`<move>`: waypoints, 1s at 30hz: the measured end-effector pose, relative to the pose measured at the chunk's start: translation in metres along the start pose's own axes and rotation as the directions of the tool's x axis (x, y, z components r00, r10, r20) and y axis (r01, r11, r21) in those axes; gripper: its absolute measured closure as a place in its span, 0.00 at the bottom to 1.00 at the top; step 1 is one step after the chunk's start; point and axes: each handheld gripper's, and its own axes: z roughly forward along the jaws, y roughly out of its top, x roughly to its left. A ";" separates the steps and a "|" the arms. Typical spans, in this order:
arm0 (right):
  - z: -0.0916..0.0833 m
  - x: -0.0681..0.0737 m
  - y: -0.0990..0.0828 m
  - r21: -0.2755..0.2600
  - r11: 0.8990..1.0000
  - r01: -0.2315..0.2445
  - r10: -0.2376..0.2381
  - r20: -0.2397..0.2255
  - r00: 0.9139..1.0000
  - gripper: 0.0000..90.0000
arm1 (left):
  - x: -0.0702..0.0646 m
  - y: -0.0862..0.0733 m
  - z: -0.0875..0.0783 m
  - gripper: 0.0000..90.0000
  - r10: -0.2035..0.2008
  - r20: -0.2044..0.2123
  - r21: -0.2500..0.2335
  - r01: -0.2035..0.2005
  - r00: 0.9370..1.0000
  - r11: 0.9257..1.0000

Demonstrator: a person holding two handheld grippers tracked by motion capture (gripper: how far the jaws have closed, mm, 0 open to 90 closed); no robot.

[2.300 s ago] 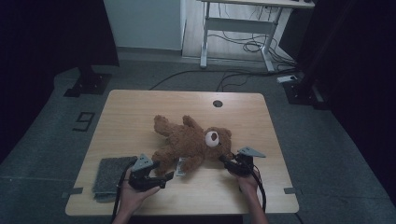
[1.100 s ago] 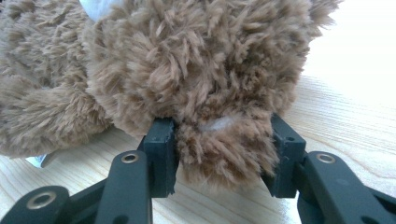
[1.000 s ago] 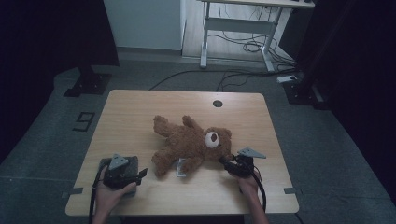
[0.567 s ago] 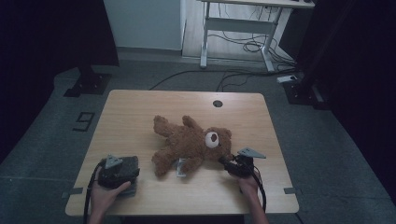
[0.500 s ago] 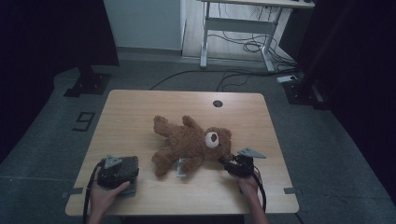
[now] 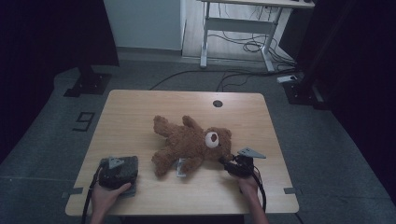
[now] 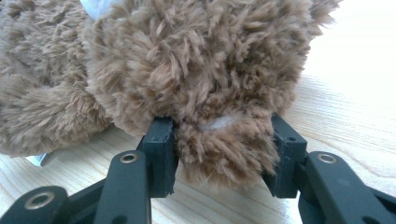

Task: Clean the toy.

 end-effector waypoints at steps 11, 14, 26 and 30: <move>0.000 0.000 0.000 0.000 1.000 0.000 0.000 0.002 1.000 0.59 | -0.001 -0.002 0.001 0.44 0.009 -0.046 -0.025 -0.011 0.999 1.000; 0.000 0.000 0.000 0.000 1.000 -0.002 0.002 0.001 1.000 0.59 | -0.001 -0.003 0.001 0.56 0.015 -0.048 -0.032 -0.017 0.999 0.999; -0.001 0.000 0.000 0.004 1.000 0.002 -0.002 -0.003 1.000 0.59 | 0.005 -0.003 -0.006 0.80 -0.013 -0.027 -0.063 0.012 1.000 0.998; -0.001 0.000 -0.001 0.008 1.000 0.006 -0.006 -0.005 1.000 0.59 | 0.005 -0.002 -0.009 0.83 -0.016 -0.009 -0.090 0.015 1.000 0.996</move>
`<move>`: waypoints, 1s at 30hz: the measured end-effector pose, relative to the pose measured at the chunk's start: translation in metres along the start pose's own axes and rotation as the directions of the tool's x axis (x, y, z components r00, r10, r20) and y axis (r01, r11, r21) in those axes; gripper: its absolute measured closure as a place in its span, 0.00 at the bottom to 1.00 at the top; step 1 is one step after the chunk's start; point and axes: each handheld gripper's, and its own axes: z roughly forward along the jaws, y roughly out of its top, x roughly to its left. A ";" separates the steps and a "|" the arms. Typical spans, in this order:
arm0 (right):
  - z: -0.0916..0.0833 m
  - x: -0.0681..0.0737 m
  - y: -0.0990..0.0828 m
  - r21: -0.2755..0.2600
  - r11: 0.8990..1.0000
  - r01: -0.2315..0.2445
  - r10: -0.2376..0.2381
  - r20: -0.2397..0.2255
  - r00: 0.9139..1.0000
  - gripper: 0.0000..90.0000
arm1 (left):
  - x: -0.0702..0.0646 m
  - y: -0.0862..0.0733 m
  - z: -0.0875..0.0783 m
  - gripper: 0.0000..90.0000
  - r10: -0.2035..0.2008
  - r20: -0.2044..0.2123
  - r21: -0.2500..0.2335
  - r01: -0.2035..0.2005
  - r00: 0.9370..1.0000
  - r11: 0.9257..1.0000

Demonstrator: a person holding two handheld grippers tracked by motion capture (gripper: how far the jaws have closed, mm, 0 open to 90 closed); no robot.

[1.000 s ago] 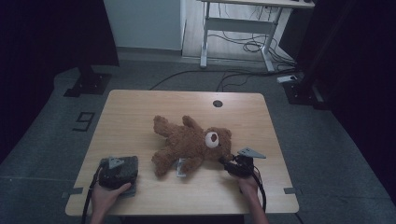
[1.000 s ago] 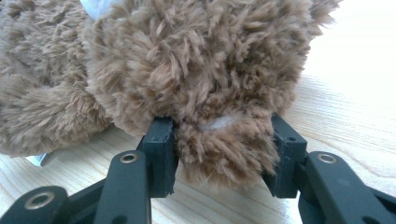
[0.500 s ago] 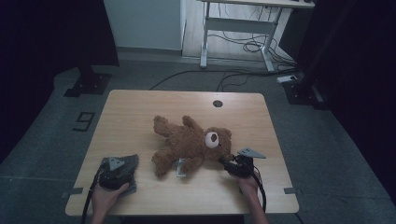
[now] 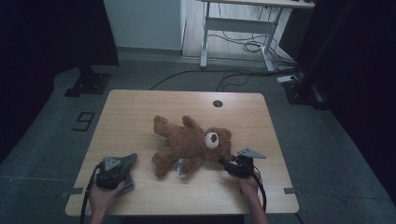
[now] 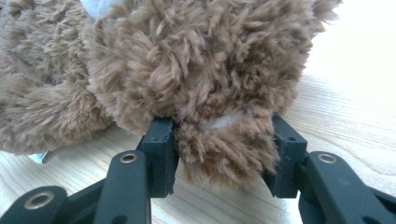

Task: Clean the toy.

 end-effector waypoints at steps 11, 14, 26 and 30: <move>0.000 0.000 0.000 0.003 1.000 0.004 -0.004 -0.004 1.000 0.60 | -0.008 0.011 -0.015 0.84 -0.025 0.101 -0.084 0.033 0.995 0.996; 0.000 0.000 0.000 0.004 1.000 0.006 -0.006 -0.003 1.000 0.60 | -0.013 0.019 -0.019 0.84 -0.012 0.124 -0.107 0.025 0.992 0.994; -0.001 -0.001 0.000 0.009 1.000 0.009 -0.009 -0.014 1.000 0.60 | -0.061 0.057 -0.013 0.85 0.092 0.269 -0.190 -0.041 0.959 0.981; 0.000 -0.001 0.000 0.009 1.000 0.008 -0.008 -0.016 1.000 0.60 | -0.079 0.067 -0.007 0.85 0.118 0.314 -0.194 -0.058 0.942 0.979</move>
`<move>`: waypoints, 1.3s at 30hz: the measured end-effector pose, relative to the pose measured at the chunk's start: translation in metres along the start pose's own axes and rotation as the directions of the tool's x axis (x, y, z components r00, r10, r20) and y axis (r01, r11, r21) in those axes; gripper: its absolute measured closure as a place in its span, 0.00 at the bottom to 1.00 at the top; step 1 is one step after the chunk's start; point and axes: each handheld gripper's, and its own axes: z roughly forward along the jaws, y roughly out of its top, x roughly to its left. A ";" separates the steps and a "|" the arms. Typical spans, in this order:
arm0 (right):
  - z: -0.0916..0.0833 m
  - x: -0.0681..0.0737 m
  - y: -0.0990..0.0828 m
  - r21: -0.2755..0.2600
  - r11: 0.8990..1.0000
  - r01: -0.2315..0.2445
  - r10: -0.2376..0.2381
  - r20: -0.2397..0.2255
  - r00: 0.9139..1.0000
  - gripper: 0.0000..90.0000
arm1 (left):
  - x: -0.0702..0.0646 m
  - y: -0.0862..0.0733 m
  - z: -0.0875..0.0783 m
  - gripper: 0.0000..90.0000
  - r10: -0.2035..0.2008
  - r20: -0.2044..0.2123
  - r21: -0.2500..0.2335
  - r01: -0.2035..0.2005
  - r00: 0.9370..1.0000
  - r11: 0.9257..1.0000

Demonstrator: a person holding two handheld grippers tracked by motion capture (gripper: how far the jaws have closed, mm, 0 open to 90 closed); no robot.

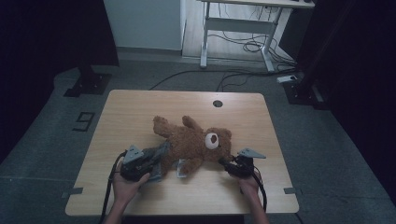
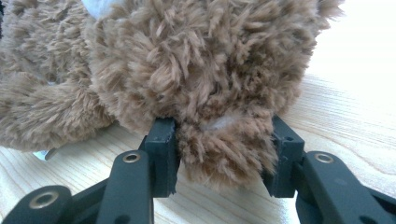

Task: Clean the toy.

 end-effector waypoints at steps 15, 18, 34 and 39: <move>0.000 0.000 0.000 -0.002 1.000 -0.007 0.007 -0.004 1.000 0.61 | -0.045 0.031 0.047 0.85 0.076 0.100 0.022 -0.079 0.992 0.997; 0.000 0.000 0.000 -0.001 1.000 -0.006 0.006 -0.004 1.000 0.61 | -0.052 0.036 0.058 0.85 0.082 0.113 0.038 -0.087 0.990 0.995; 0.000 -0.002 0.000 0.007 1.000 -0.007 0.007 -0.014 1.000 0.64 | -0.051 0.010 0.084 0.86 0.058 0.114 0.114 -0.071 0.992 0.991; 0.000 -0.004 0.001 0.010 1.000 -0.005 0.005 -0.026 1.000 0.67 | -0.038 -0.003 0.068 0.86 0.033 0.108 0.120 -0.046 0.994 0.992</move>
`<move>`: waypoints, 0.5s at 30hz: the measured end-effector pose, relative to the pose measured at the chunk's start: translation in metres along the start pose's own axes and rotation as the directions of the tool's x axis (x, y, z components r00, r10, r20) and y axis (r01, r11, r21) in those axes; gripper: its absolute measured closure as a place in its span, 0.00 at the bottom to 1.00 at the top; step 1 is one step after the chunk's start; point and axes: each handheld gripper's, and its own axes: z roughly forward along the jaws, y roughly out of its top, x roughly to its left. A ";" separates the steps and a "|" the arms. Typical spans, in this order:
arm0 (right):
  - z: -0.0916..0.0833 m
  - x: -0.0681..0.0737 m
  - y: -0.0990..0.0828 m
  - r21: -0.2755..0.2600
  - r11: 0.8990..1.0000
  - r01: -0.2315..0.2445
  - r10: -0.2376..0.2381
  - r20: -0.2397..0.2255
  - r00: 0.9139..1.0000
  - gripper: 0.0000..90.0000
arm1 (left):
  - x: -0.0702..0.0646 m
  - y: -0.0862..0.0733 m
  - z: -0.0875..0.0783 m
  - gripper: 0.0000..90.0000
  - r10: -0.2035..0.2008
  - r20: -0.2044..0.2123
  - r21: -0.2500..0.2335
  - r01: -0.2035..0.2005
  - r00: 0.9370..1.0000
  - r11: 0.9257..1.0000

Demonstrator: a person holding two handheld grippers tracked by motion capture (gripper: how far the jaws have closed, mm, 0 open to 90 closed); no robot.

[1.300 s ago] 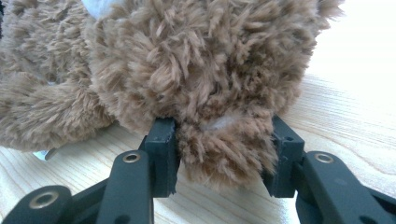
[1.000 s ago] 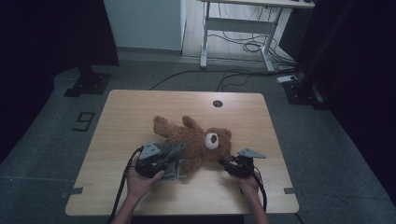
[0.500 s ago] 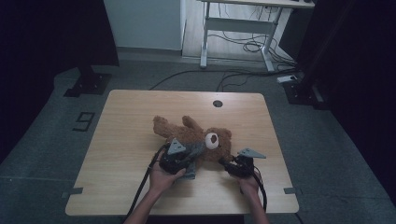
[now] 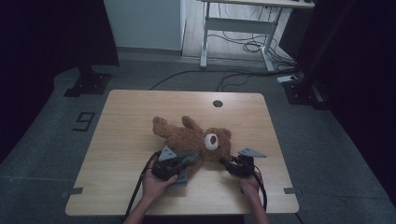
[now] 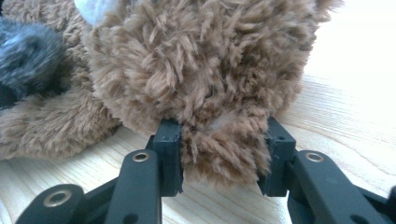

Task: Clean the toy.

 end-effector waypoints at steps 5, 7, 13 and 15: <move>0.000 -0.001 0.000 -0.001 1.000 -0.008 0.008 -0.012 1.000 0.68 | 0.014 -0.016 -0.017 0.85 -0.014 -0.042 0.010 0.014 0.999 1.000; 0.000 -0.002 0.000 -0.002 1.000 -0.011 0.011 -0.016 1.000 0.69 | 0.021 -0.024 -0.024 0.85 -0.030 -0.053 0.010 0.031 0.998 0.999; 0.000 -0.003 0.000 -0.001 1.000 -0.013 0.013 -0.031 0.999 0.70 | 0.027 -0.031 -0.032 0.85 -0.053 -0.049 0.002 0.053 0.997 0.999; 0.000 -0.002 0.000 -0.004 1.000 -0.015 0.015 -0.033 0.999 0.70 | 0.022 -0.027 -0.029 0.85 -0.038 -0.046 0.005 0.038 0.998 0.999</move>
